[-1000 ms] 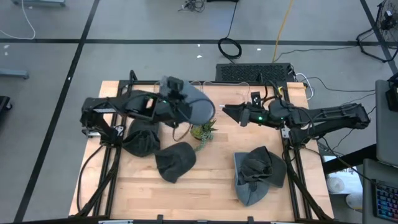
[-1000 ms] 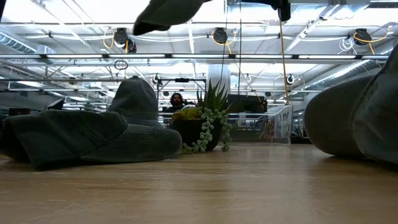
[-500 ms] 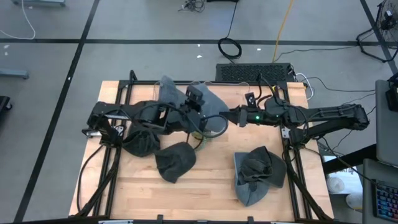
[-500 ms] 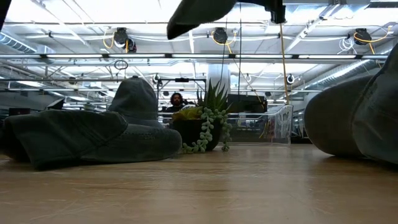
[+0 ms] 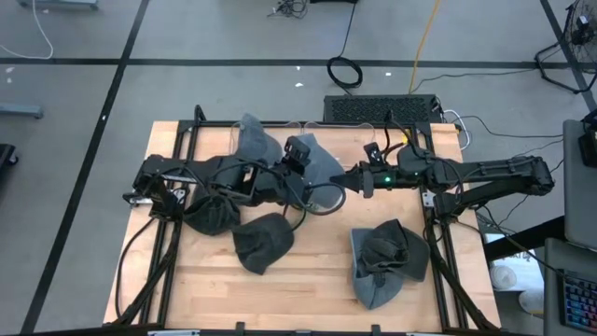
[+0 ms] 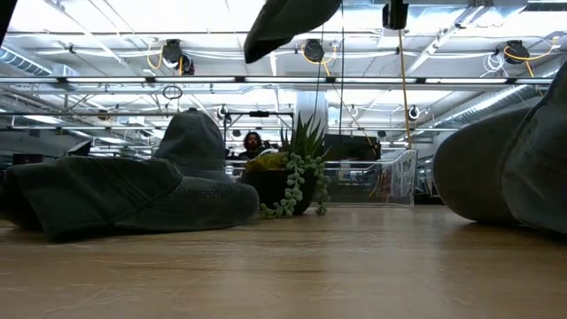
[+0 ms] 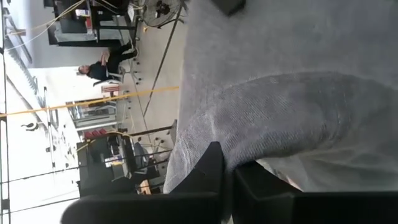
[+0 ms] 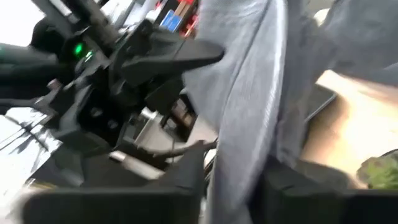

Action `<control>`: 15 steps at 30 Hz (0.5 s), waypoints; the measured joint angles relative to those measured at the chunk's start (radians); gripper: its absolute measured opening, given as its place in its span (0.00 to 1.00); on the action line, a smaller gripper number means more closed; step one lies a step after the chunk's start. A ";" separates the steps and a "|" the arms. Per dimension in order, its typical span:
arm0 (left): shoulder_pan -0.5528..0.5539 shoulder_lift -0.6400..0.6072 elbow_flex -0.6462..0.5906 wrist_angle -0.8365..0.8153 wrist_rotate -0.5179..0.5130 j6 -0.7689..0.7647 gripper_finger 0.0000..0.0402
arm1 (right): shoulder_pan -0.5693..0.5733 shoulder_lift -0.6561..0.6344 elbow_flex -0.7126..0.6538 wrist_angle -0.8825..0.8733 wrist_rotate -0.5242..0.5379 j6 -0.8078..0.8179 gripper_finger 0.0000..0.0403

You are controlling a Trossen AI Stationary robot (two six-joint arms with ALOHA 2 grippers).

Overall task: Pick & Place hat
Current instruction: Put the left gray cap into the left transparent bin

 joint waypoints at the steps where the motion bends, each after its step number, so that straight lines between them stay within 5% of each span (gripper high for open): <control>1: 0.000 0.000 0.000 -0.010 0.002 0.000 0.01 | 0.000 0.000 0.000 0.001 -0.013 -0.005 0.08; 7: 0.000 0.000 0.000 -0.012 0.003 -0.062 0.03 | 0.004 -0.008 0.000 -0.004 -0.035 -0.053 0.01; 15: 0.001 -0.007 0.000 -0.077 0.027 -0.298 0.20 | 0.034 -0.137 -0.002 -0.143 -0.060 -0.143 0.00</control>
